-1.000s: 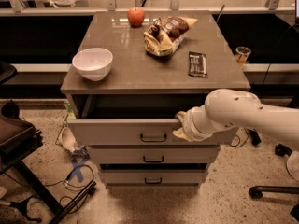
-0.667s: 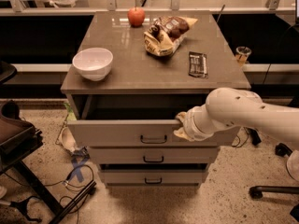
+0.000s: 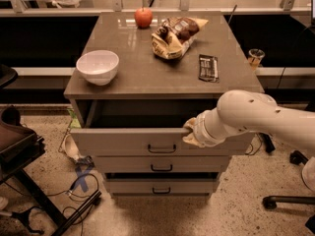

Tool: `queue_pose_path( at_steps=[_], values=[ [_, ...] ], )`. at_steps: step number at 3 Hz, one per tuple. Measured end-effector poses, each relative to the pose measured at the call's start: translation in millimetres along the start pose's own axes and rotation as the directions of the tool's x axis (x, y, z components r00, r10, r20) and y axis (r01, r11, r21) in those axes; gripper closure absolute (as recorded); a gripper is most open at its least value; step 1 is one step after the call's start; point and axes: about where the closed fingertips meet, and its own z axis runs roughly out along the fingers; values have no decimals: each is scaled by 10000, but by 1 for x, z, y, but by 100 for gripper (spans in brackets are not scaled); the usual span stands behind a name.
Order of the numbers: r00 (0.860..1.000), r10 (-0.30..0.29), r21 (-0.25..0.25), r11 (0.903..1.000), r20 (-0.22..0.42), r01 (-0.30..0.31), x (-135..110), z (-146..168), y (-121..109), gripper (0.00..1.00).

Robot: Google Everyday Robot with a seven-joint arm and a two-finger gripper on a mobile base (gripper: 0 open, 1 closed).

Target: Open top drawer

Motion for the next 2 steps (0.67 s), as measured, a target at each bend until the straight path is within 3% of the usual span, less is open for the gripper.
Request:
queue_pose_path(
  at_steps=[2],
  values=[
    [10000,-1,-1,10000,0,1,-2,-4,-1,53]
  ],
)
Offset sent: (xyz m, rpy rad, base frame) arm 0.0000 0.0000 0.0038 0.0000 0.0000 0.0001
